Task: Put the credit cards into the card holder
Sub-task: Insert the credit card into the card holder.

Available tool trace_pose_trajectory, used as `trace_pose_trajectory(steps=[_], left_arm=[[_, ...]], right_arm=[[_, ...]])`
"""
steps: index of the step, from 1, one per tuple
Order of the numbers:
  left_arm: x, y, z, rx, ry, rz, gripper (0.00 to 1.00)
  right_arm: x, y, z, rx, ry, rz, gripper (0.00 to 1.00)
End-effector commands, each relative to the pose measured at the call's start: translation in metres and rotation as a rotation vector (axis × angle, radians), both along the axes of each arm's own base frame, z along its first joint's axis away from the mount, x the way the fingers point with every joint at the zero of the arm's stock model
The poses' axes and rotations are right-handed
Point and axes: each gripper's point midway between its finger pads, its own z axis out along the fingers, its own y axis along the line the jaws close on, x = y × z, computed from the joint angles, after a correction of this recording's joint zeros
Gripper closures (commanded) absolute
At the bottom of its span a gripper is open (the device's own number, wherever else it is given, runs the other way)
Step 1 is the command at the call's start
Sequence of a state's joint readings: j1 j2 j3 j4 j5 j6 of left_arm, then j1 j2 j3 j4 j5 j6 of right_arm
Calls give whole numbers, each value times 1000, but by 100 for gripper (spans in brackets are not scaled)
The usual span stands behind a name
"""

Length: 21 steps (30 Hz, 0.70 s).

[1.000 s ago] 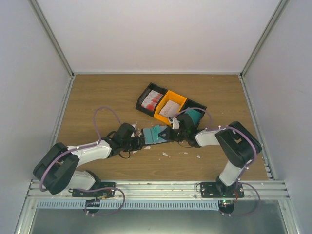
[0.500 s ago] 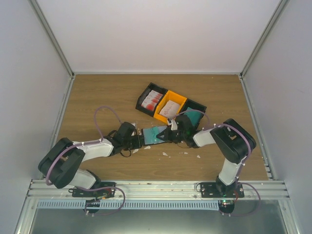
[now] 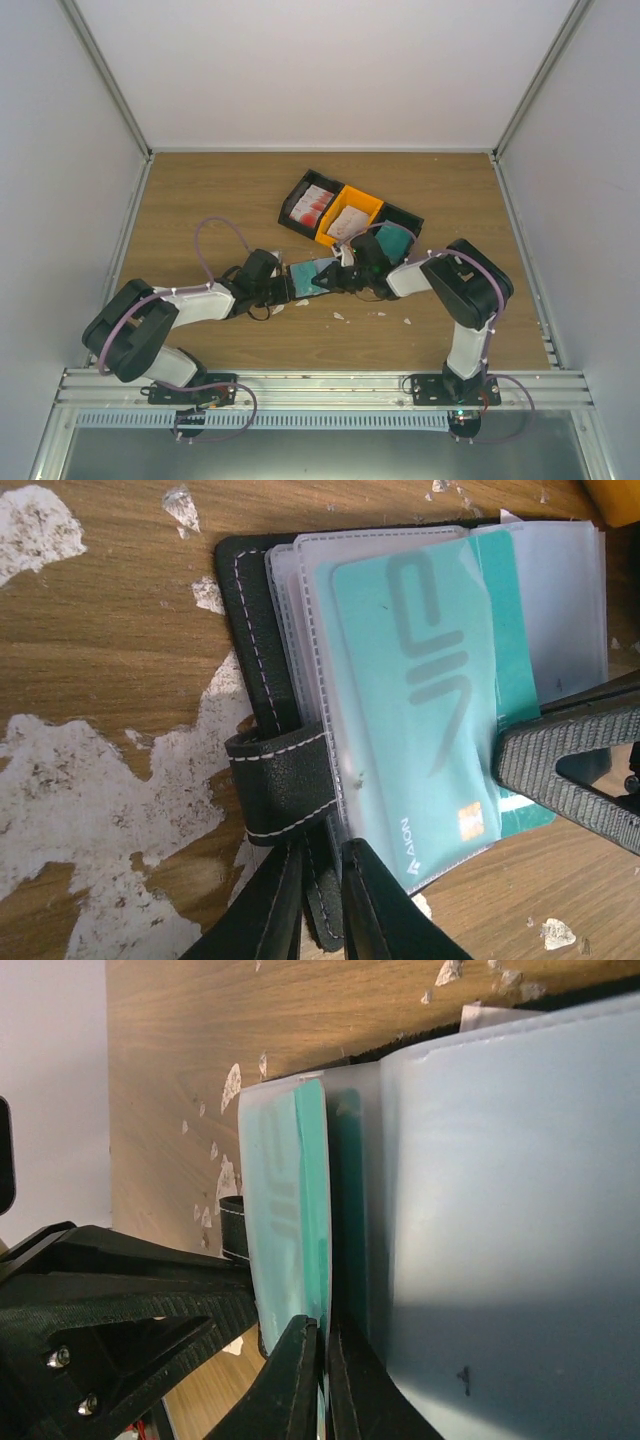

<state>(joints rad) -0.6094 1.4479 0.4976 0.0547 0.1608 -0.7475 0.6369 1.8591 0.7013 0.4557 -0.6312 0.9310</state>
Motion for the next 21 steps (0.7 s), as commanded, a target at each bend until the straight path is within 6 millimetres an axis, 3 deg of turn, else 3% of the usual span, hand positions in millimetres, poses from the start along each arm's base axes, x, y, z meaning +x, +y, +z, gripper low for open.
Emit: trace_pose_trajectory(steps=[1, 4, 11, 21], left_arm=[[1, 2, -6, 20, 10, -9, 86], [0, 2, -5, 19, 9, -9, 86], [1, 0, -1, 7, -2, -20, 85], [-1, -4, -12, 1, 37, -44, 85]], right_arm=[[-17, -1, -25, -83, 54, 42, 93], [-12, -7, -20, -127, 13, 24, 88], [8, -18, -1, -265, -113, -19, 60], [4, 3, -12, -450, -190, 56, 59]])
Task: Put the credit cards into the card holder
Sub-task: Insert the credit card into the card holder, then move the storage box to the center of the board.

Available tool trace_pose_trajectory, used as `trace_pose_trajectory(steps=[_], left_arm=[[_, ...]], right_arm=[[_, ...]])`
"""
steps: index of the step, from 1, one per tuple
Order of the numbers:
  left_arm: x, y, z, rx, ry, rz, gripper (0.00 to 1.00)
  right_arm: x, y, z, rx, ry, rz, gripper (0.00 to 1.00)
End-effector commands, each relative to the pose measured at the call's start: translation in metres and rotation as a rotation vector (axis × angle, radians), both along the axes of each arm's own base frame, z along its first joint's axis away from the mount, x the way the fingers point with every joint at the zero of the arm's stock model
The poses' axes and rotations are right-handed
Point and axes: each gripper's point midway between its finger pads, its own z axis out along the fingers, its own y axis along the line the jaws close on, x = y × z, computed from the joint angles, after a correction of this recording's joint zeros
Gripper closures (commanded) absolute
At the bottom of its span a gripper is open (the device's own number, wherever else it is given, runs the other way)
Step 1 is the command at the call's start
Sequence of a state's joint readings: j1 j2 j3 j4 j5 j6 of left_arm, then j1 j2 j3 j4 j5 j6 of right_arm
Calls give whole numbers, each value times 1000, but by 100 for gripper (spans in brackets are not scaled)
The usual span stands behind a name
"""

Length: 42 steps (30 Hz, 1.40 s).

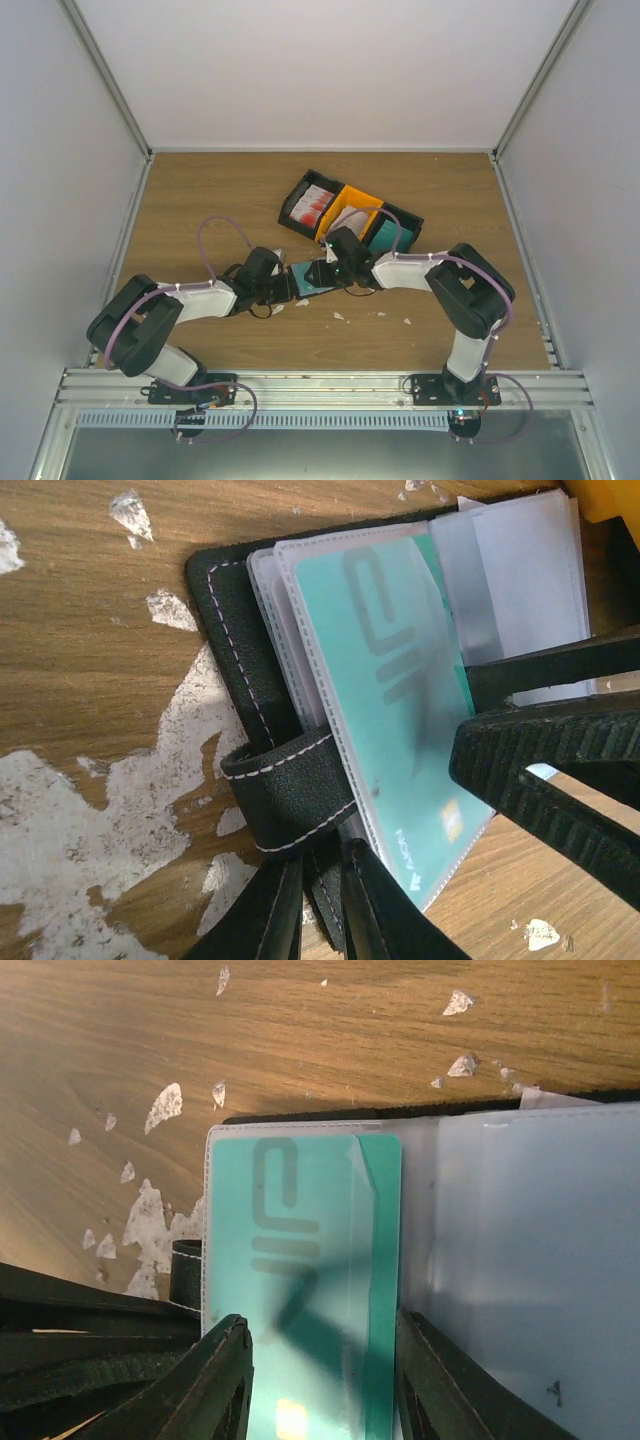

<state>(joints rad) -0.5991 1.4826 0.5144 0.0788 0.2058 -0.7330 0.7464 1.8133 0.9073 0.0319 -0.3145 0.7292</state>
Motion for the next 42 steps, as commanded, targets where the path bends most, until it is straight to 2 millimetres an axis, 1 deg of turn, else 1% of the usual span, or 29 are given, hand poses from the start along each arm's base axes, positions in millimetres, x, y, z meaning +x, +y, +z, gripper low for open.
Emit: trace_pose_trajectory(steps=[1, 2, 4, 6, 8, 12, 14, 18, 20, 22, 24, 26, 29, 31, 35, 38, 41, 42], left_arm=[[-4, 3, -12, 29, 29, -14, 85], [-4, 4, -11, 31, 27, -13, 85], [-3, 6, -8, 34, 21, -4, 85], [-2, 8, -3, 40, 7, 5, 85], [0, 11, 5, 52, -11, 15, 84], [6, 22, 27, 92, -64, 51, 76], [13, 28, 44, 102, -110, 78, 70], [33, 32, 93, 74, -233, 106, 55], [44, 32, 116, 55, -291, 111, 41], [57, 31, 140, 13, -344, 105, 36], [70, 29, 156, -28, -372, 92, 32], [86, 31, 166, -49, -385, 95, 30], [113, 37, 168, -54, -370, 112, 29], [134, 40, 163, -55, -357, 125, 28], [177, 49, 149, -37, -335, 155, 26], [207, 52, 130, -26, -324, 143, 24], [229, 44, 114, -58, -325, 84, 23], [236, 42, 103, -53, -308, 75, 23]], right_arm=[[-10, -3, -13, -138, -34, 44, 59], [-9, -3, -10, -142, -45, 48, 59], [-4, -8, -4, -176, -70, 26, 58], [7, -14, 8, -212, -118, -5, 57], [18, -20, 27, -222, -172, -29, 54], [40, -27, 74, -213, -294, -34, 48], [52, -32, 97, -210, -350, -30, 45], [77, -49, 141, -210, -446, -24, 42], [85, -58, 159, -211, -495, -24, 40], [92, -65, 169, -202, -518, -23, 38], [100, -73, 178, -184, -530, -16, 37], [109, -78, 184, -182, -538, -5, 37], [123, -82, 190, -195, -547, 1, 37], [132, -83, 193, -198, -550, -3, 36], [144, -76, 187, -193, -528, 6, 36], [149, -71, 179, -187, -512, 19, 36], [153, -67, 170, -190, -497, 29, 36], [155, -66, 168, -193, -496, 30, 36]])
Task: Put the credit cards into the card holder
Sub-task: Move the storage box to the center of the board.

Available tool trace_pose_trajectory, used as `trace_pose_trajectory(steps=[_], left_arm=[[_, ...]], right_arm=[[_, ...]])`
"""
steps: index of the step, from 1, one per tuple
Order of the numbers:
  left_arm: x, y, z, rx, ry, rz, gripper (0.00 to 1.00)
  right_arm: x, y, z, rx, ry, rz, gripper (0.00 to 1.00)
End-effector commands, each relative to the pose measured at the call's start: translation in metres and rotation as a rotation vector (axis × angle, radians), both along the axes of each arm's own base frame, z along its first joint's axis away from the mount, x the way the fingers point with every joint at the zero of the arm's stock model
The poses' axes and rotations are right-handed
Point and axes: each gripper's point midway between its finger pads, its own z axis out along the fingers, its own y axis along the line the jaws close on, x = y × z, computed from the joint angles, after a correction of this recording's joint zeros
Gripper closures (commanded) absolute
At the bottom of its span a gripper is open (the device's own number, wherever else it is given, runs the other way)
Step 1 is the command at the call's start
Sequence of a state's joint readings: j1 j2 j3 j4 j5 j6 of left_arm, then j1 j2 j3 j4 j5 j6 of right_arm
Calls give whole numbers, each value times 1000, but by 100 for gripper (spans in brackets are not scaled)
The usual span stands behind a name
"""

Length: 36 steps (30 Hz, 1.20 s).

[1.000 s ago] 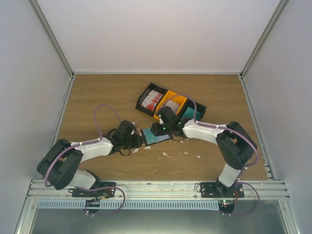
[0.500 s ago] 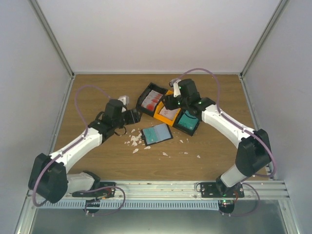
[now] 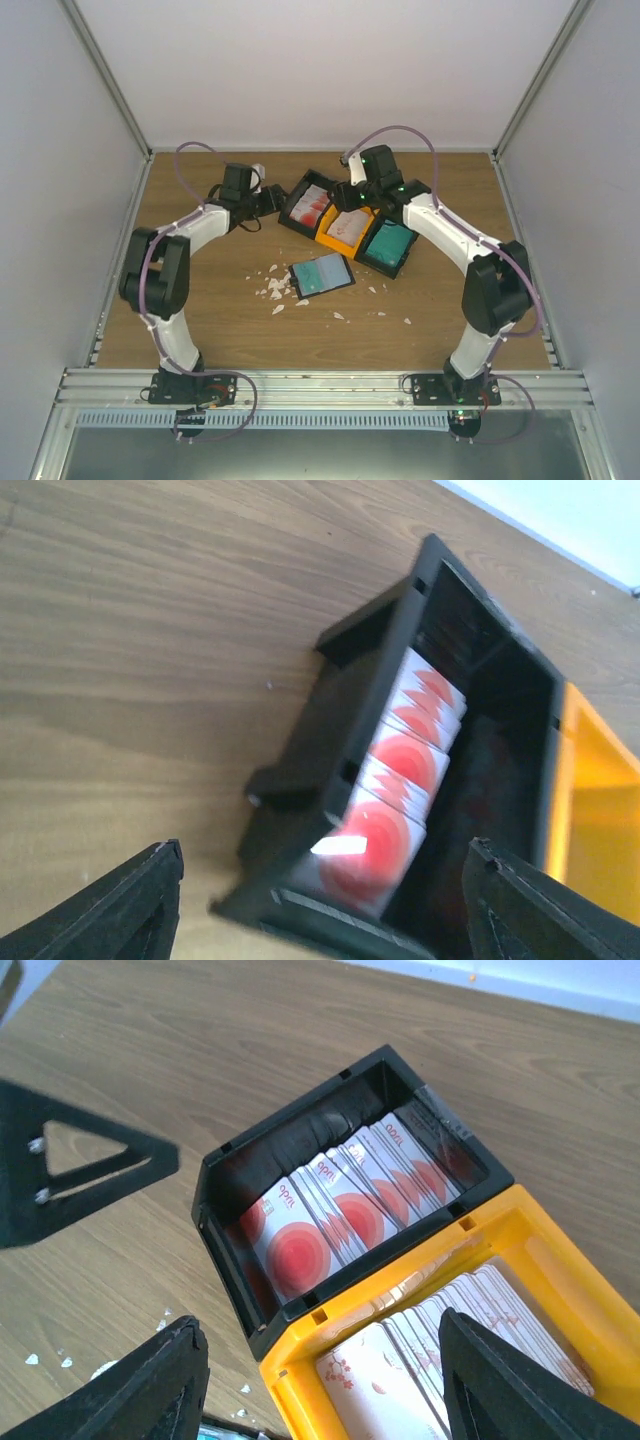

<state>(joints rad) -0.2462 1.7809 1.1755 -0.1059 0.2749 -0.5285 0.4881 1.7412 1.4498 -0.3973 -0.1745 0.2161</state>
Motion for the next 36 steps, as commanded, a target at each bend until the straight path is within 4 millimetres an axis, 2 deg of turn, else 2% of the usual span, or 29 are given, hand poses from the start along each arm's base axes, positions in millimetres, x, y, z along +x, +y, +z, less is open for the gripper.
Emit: trace_pose_trajectory(steps=[1, 5, 9, 11, 17, 22, 25, 30, 33, 36], left_arm=[[35, -13, -10, -20, -60, -95, 23], [48, -26, -28, -25, -64, -165, 27], [53, -42, -30, -61, -112, -269, 33], [49, -52, -31, -89, -117, -325, 36], [30, -71, -31, -133, -116, -410, 46], [12, -83, -43, -108, -67, -405, 57], [0, -97, -42, -138, -49, -436, 61], [-31, -128, -38, -154, -46, -522, 62], [-44, -129, -41, -148, -33, -533, 62], [-51, -122, -44, -132, -14, -504, 62]], right_arm=[[8, 6, -9, -13, 19, 27, 36], [12, 8, -16, -22, 32, 34, 35], [14, 10, -22, -26, 40, 33, 35], [17, 11, -23, -27, 41, 31, 35], [29, 20, -21, -45, 32, 74, 37], [33, 24, -28, -105, 17, 169, 39], [32, 21, -39, -166, 23, 250, 40], [24, 2, -70, -322, 73, 323, 47], [16, -10, -87, -403, 114, 356, 51], [7, -14, -97, -426, 139, 395, 54]])
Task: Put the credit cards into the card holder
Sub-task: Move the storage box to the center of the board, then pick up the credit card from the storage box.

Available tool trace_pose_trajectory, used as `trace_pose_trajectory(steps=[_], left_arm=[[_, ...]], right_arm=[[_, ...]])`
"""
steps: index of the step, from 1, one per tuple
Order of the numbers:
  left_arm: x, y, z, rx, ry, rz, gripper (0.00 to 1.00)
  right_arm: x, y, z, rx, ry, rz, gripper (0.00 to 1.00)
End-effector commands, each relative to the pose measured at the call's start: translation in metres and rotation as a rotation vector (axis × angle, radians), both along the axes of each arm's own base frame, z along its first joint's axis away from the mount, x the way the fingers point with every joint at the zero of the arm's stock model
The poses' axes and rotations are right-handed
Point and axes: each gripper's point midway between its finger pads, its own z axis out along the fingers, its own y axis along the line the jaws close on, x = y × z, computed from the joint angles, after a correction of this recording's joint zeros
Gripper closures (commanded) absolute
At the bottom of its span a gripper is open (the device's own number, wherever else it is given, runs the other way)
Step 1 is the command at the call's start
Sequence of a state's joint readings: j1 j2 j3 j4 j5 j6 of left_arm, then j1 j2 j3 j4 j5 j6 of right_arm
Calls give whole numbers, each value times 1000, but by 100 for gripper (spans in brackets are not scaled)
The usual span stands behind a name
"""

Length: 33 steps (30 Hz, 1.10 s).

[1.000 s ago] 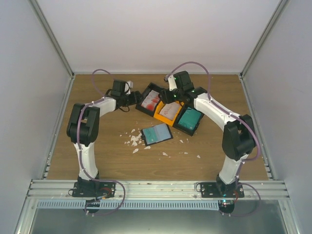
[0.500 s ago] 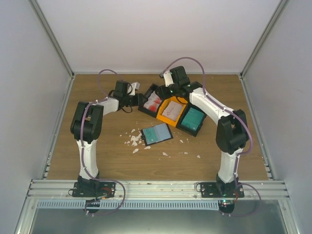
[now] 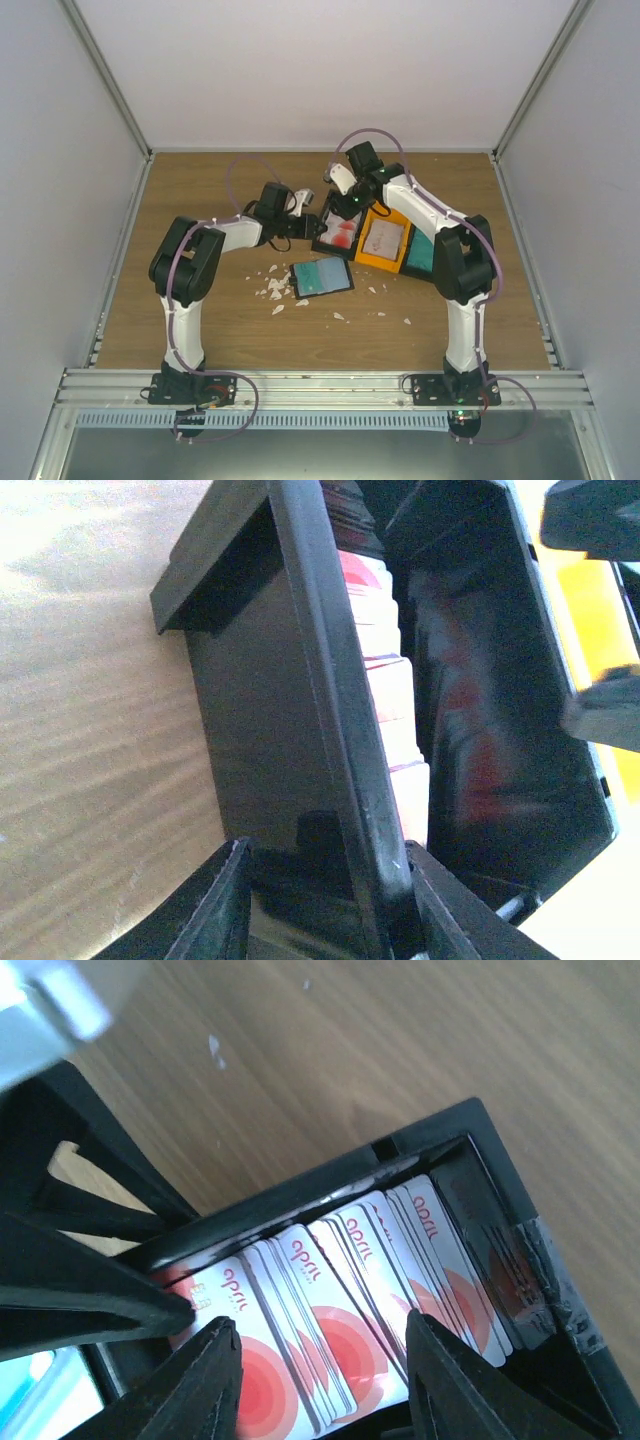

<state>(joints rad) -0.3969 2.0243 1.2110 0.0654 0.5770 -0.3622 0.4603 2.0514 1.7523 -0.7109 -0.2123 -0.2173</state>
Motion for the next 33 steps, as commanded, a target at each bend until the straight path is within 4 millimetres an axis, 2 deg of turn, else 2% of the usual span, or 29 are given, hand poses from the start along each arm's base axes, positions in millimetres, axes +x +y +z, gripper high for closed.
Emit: trace_pose_trajectory(steps=[1, 5, 9, 15, 22, 29, 33], left_arm=[[-18, -1, 16, -32, -7, -12, 60], [-24, 14, 21, 4, -7, 66, 52], [-33, 23, 28, -6, -1, 112, 50], [-45, 28, 20, -12, 36, 130, 57], [-50, 25, 8, -20, 85, 116, 60], [-50, 25, 0, -6, 104, 124, 64], [-48, 27, -3, 6, 106, 133, 67]], right_arm=[[-16, -14, -20, -97, 58, 90, 55], [-24, -9, -26, -88, 91, 142, 57], [-36, -4, -36, -105, 129, 186, 57], [-42, 0, -54, -147, 158, 201, 54], [-47, 6, -73, -197, 210, 209, 52], [-53, 10, -89, -239, 237, 219, 53], [-60, 12, -90, -221, 269, 225, 60]])
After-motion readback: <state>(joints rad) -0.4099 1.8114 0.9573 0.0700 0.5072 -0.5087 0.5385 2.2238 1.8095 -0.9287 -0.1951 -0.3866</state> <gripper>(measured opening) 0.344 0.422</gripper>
